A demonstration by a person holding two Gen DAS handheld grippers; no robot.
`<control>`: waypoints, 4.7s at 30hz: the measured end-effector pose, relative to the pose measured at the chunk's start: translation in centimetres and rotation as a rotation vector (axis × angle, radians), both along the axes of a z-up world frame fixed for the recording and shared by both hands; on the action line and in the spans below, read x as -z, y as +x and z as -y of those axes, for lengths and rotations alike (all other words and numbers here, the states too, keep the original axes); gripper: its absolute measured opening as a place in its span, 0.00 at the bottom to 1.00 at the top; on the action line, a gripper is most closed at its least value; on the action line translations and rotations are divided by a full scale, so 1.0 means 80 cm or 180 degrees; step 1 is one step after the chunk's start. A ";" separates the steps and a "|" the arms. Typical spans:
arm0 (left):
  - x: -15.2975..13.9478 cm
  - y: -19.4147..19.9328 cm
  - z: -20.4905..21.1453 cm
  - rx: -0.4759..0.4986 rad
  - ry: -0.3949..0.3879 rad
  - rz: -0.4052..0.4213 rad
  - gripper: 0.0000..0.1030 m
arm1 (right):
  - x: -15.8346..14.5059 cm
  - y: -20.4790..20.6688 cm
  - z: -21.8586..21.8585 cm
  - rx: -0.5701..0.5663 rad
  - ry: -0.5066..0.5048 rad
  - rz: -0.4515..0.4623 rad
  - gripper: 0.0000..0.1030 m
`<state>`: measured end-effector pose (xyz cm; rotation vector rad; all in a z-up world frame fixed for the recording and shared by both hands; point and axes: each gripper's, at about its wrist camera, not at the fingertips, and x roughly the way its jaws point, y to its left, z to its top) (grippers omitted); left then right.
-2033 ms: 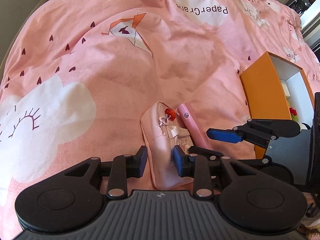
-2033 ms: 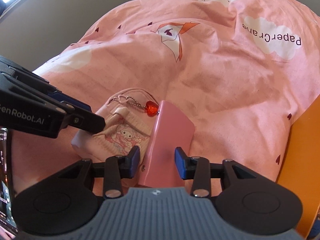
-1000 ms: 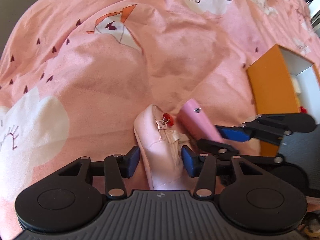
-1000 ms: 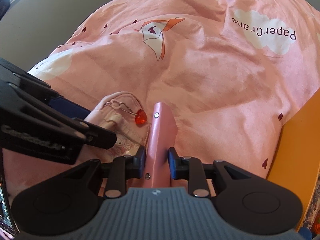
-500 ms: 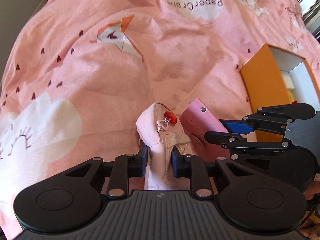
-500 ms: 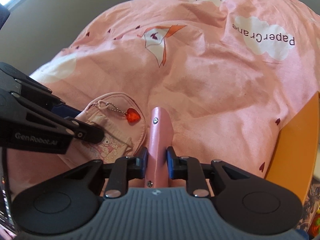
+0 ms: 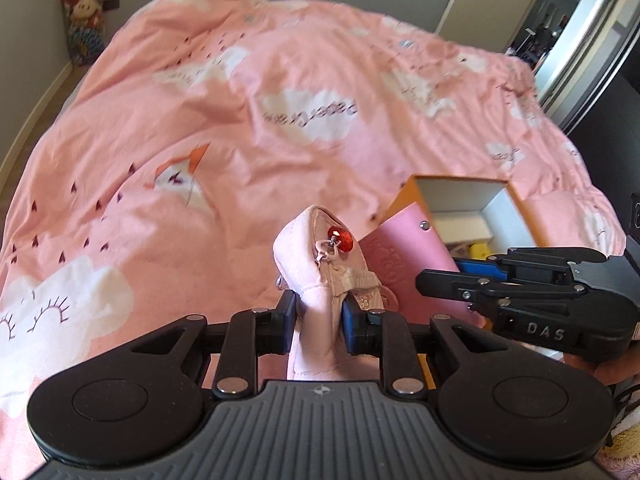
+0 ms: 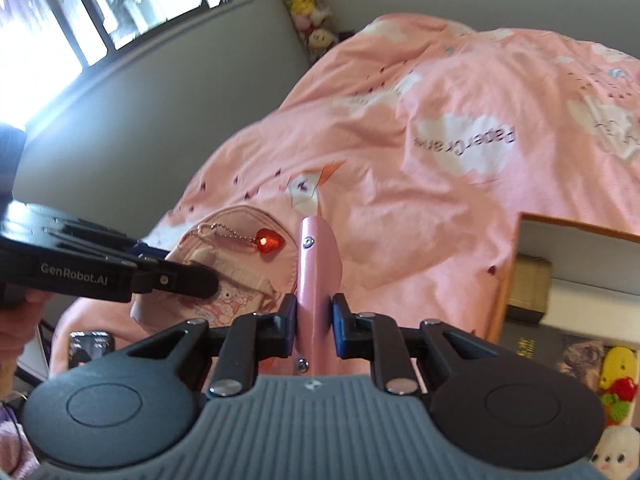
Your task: Organize objects
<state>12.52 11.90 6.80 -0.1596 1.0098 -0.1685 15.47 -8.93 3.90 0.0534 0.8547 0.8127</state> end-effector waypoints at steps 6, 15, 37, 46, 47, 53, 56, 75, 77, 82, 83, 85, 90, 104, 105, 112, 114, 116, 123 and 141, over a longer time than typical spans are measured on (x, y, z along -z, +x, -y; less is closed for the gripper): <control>-0.022 -0.012 0.070 0.0159 -0.0112 0.0360 0.25 | -0.031 -0.025 0.094 0.0493 0.0213 0.0070 0.19; 0.020 -0.014 0.194 0.0512 -0.0086 0.0185 0.25 | -0.002 -0.054 0.185 0.1013 0.0125 -0.0138 0.19; 0.095 -0.041 0.291 0.0758 0.1157 0.0078 0.28 | 0.070 -0.043 0.196 0.0955 -0.0052 -0.0620 0.18; 0.110 -0.032 0.275 0.0784 0.0787 -0.0061 0.38 | 0.096 -0.025 0.191 0.0919 -0.0083 -0.0913 0.18; 0.112 -0.032 0.273 0.0789 0.0740 -0.0075 0.38 | 0.098 -0.024 0.190 0.0922 -0.0106 -0.0921 0.18; 0.124 -0.027 0.255 0.0799 0.0258 -0.0212 0.45 | 0.110 -0.021 0.193 0.0970 -0.0142 -0.1016 0.19; 0.127 -0.025 0.250 0.0821 0.0105 -0.0230 0.44 | 0.110 -0.020 0.193 0.0975 -0.0159 -0.1014 0.19; 0.098 -0.018 0.147 0.0200 -0.0792 0.0074 0.45 | 0.088 -0.031 0.147 0.0930 -0.0657 -0.0542 0.18; 0.107 -0.019 0.144 0.0190 -0.0778 -0.0003 0.45 | 0.091 -0.031 0.139 0.0883 -0.0634 -0.0612 0.18; 0.120 -0.024 0.142 0.0183 -0.0763 -0.0078 0.45 | 0.099 -0.033 0.120 0.0927 -0.0891 -0.0590 0.18; 0.122 -0.025 0.143 0.0176 -0.0744 -0.0069 0.45 | 0.102 -0.033 0.119 0.0943 -0.0932 -0.0606 0.18; 0.123 -0.027 0.144 0.0146 -0.0692 -0.0024 0.45 | 0.110 -0.033 0.116 0.0974 -0.1007 -0.0643 0.18; 0.124 -0.034 0.146 0.0083 -0.0563 0.0117 0.45 | 0.124 -0.034 0.117 0.1038 -0.0983 -0.0721 0.18; 0.095 -0.061 0.166 0.0079 0.0016 0.0565 0.76 | 0.098 -0.051 0.122 0.1076 -0.1103 -0.0374 0.46; 0.090 -0.064 0.166 0.0068 0.0031 0.0599 0.77 | 0.091 -0.054 0.123 0.1084 -0.1114 -0.0301 0.52; 0.058 -0.088 0.167 -0.0024 0.0321 0.0899 0.84 | 0.041 -0.081 0.133 0.1199 -0.1079 0.0199 0.70; 0.047 -0.099 0.169 -0.0064 0.0412 0.1004 0.85 | 0.027 -0.092 0.134 0.1229 -0.1028 0.0325 0.71; 0.036 -0.109 0.170 -0.0103 0.0493 0.1127 0.86 | 0.013 -0.105 0.136 0.1261 -0.0934 0.0471 0.74; 0.008 -0.147 0.172 -0.0221 0.0551 0.1413 0.88 | -0.026 -0.164 0.148 0.1406 -0.0621 0.1016 0.92; 0.067 -0.153 0.172 -0.0136 0.0595 0.0858 0.91 | 0.020 -0.183 0.157 0.1822 -0.0975 0.0751 0.96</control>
